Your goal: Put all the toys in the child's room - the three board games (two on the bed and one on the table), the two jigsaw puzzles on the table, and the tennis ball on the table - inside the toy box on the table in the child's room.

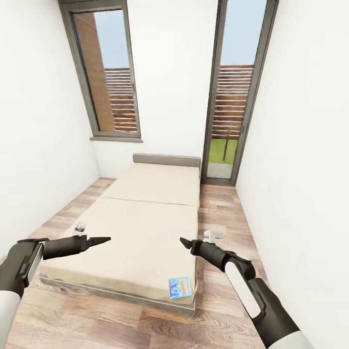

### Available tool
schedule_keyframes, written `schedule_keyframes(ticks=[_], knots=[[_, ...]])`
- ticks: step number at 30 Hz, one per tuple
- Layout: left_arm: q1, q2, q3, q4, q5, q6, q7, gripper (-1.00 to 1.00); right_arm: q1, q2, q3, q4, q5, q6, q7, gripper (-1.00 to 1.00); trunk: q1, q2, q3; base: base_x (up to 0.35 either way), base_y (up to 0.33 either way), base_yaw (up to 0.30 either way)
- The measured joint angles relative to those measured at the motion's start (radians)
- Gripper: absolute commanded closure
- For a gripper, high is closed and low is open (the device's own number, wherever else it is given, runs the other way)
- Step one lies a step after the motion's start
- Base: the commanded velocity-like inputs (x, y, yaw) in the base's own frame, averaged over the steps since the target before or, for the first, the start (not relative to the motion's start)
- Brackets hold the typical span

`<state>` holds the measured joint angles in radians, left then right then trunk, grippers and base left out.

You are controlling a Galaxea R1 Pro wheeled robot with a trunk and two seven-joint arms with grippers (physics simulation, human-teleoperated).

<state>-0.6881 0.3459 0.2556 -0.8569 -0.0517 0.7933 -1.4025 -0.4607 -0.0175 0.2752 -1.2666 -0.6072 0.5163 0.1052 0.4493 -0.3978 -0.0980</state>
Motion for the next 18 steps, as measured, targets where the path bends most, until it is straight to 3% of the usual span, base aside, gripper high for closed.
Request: schedule_keyframes(ticks=[18], knots=[[0.0,0.001,0.0,0.0,0.0,0.0,-0.001,-1.0,0.0,0.002,0.0,0.0,0.002,0.0,0.0,-1.0,0.0,0.0,0.01,0.0,0.123,-0.28]])
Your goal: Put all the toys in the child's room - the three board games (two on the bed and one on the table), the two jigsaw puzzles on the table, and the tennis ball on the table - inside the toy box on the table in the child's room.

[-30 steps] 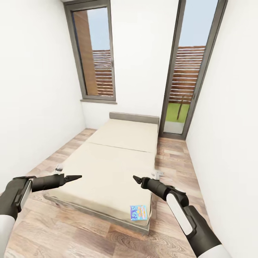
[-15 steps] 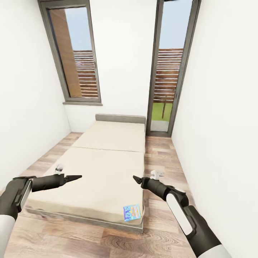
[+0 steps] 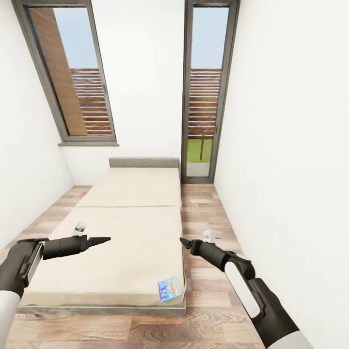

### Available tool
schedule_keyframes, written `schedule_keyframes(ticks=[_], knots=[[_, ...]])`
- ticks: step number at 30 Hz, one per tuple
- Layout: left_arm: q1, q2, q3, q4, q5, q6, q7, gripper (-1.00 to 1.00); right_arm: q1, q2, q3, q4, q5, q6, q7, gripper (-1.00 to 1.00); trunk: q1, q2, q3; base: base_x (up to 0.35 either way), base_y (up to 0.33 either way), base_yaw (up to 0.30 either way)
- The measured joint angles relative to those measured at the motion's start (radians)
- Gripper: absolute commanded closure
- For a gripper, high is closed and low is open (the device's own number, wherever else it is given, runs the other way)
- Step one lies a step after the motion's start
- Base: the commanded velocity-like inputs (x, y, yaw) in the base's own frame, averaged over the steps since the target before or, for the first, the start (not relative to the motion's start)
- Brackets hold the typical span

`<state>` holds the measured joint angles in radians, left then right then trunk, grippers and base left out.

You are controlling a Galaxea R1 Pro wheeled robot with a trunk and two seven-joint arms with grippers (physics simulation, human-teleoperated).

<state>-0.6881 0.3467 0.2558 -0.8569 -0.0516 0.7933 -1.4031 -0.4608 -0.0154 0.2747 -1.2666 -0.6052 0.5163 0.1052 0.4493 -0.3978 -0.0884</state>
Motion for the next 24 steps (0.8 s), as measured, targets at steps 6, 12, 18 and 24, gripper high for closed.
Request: schedule_keyframes(ticks=[6,12,18,24], knots=[[0.0,0.0,0.0,0.0,0.0,0.0,0.0,-1.0,0.0,0.003,0.001,0.0,0.001,0.0,0.0,-1.0,0.0,0.0,0.003,0.0,0.158,-0.28],[0.0,-0.001,0.0,0.0,0.0,0.0,0.0,-1.0,0.0,0.001,0.0,0.0,0.0,0.0,0.0,-1.0,0.0,0.0,0.007,0.0,0.153,-0.28],[0.0,-0.001,0.0,0.0,0.0,0.0,0.001,-1.0,0.0,0.001,0.001,0.0,0.002,-0.011,0.0,-1.0,0.0,0.0,0.01,0.0,0.203,-0.277],[0.0,-0.001,0.0,0.0,0.0,0.0,0.001,-1.0,0.0,0.001,0.002,0.0,0.004,-0.023,0.0,-1.0,0.0,0.0,0.012,0.0,0.076,-0.115]])
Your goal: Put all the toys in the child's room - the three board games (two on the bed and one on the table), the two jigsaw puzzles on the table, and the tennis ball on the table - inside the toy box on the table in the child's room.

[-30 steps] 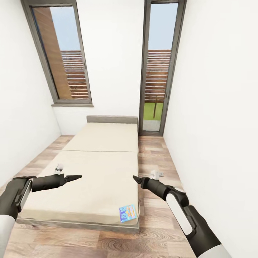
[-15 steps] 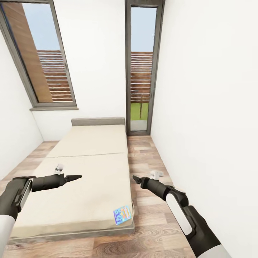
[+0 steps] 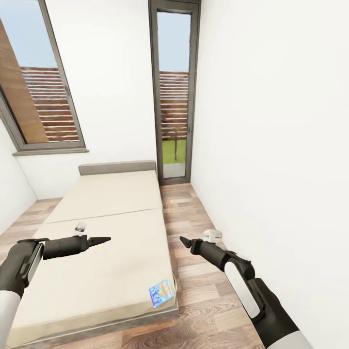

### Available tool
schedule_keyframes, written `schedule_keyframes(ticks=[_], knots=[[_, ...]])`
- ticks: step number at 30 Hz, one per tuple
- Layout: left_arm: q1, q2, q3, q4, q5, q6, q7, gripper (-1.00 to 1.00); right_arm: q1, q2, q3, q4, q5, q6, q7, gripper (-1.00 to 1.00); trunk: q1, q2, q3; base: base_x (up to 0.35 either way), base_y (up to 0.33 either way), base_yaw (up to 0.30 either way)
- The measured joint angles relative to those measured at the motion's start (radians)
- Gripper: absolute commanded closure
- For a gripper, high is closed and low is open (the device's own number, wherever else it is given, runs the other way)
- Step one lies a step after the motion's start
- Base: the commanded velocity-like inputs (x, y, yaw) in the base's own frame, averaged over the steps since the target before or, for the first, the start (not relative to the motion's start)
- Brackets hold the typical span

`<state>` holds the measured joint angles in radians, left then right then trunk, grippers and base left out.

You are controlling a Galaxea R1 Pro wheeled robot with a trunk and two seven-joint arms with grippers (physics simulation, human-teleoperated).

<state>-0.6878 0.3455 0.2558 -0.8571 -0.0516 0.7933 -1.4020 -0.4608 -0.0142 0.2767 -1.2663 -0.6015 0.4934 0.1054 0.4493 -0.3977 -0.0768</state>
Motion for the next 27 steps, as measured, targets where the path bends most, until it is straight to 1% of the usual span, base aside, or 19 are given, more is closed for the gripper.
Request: schedule_keyframes(ticks=[4,9,12,27], knots=[[0.0,0.0,0.0,0.0,0.0,0.0,0.0,-1.0,0.0,0.001,0.0,0.0,0.001,-0.001,0.0,-1.0,0.0,0.0,0.0,0.0,-0.031,-0.023],[0.0,0.0,0.0,0.0,0.0,0.0,-0.001,-1.0,0.0,0.003,0.0,0.0,0.002,0.0,-0.001,-1.0,0.0,0.0,0.0,0.0,-0.187,-0.006],[0.0,0.0,0.0,0.0,-0.001,0.0,0.0,-1.0,0.0,0.006,0.0,0.0,0.002,0.0,-0.001,-1.0,0.0,0.0,0.0,0.0,-0.087,-0.002],[0.0,0.0,0.0,0.0,0.0,0.0,-0.001,-1.0,0.0,0.009,0.003,0.0,0.004,-0.002,-0.002,-1.0,0.0,0.0,0.0,0.0,-0.011,0.008]])
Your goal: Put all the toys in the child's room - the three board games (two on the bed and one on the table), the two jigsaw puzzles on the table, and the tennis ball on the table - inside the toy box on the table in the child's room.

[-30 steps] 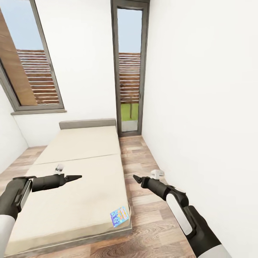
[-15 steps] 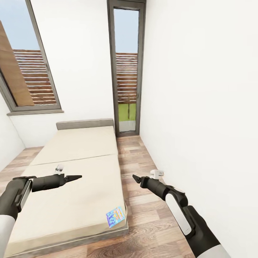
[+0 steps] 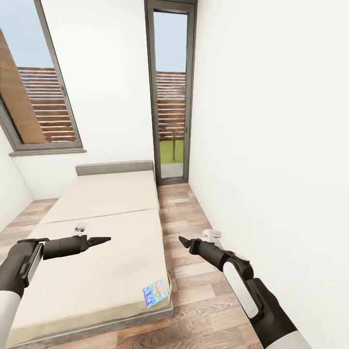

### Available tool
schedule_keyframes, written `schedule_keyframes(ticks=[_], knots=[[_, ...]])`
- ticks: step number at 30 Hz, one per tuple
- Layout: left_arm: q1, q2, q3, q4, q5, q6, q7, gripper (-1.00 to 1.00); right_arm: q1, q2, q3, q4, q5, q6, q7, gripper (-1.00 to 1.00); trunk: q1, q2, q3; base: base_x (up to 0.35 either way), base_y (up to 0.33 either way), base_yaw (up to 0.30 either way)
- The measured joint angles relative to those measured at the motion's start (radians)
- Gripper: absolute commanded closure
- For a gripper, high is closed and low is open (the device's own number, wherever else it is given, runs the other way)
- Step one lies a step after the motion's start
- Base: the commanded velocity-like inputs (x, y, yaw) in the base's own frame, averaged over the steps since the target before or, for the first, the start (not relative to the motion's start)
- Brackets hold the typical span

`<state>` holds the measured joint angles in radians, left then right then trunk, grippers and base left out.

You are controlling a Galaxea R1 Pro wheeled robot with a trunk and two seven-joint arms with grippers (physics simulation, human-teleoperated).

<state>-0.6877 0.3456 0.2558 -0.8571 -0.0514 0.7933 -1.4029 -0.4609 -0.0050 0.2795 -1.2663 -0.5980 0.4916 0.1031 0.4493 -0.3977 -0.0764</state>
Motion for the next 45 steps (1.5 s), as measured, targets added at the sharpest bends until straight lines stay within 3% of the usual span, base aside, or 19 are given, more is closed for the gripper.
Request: schedule_keyframes(ticks=[23,45], knots=[[0.0,-0.001,0.0,0.0,0.0,0.0,0.0,-1.0,0.0,-0.004,-0.001,0.0,0.0,0.001,0.001,-1.0,0.0,0.0,0.007,0.0,-0.061,0.252],[0.0,0.0,0.0,0.0,0.0,0.0,0.001,-1.0,0.0,-0.001,-0.001,0.0,0.0,0.001,0.001,-1.0,0.0,0.0,0.008,0.024,-0.065,0.022]])
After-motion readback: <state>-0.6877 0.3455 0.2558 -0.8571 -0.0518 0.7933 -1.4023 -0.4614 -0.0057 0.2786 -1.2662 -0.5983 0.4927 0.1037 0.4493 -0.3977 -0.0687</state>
